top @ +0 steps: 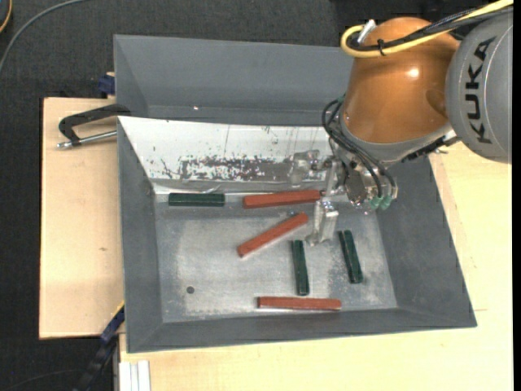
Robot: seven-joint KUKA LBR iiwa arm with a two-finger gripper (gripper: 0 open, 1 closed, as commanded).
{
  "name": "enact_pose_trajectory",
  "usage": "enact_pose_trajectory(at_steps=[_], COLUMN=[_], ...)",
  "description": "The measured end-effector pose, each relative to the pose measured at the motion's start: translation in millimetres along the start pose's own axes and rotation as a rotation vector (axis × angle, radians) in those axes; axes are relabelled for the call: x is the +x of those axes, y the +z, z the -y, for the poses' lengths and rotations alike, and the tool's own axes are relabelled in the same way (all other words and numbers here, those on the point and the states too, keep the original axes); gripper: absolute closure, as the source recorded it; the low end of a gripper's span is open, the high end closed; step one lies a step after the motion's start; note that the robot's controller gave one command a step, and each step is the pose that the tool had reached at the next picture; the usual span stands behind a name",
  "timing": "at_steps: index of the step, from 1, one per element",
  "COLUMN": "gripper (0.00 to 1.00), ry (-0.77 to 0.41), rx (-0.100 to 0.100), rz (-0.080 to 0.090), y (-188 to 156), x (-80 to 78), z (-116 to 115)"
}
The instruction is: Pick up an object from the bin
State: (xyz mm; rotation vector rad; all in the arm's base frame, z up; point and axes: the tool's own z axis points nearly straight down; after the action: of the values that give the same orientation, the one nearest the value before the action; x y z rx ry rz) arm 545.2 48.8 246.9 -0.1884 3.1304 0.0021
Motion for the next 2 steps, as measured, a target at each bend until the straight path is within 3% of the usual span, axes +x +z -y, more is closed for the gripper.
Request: enact_pose_trajectory(at_steps=[1, 2], gripper=[0.0, 0.0], ry=[0.007, -0.158], rx=[-0.001, -0.001], rz=[-0.011, -0.009], y=[130.7, 177.8], x=[-19.4, -5.8], z=[-13.9, -26.5])
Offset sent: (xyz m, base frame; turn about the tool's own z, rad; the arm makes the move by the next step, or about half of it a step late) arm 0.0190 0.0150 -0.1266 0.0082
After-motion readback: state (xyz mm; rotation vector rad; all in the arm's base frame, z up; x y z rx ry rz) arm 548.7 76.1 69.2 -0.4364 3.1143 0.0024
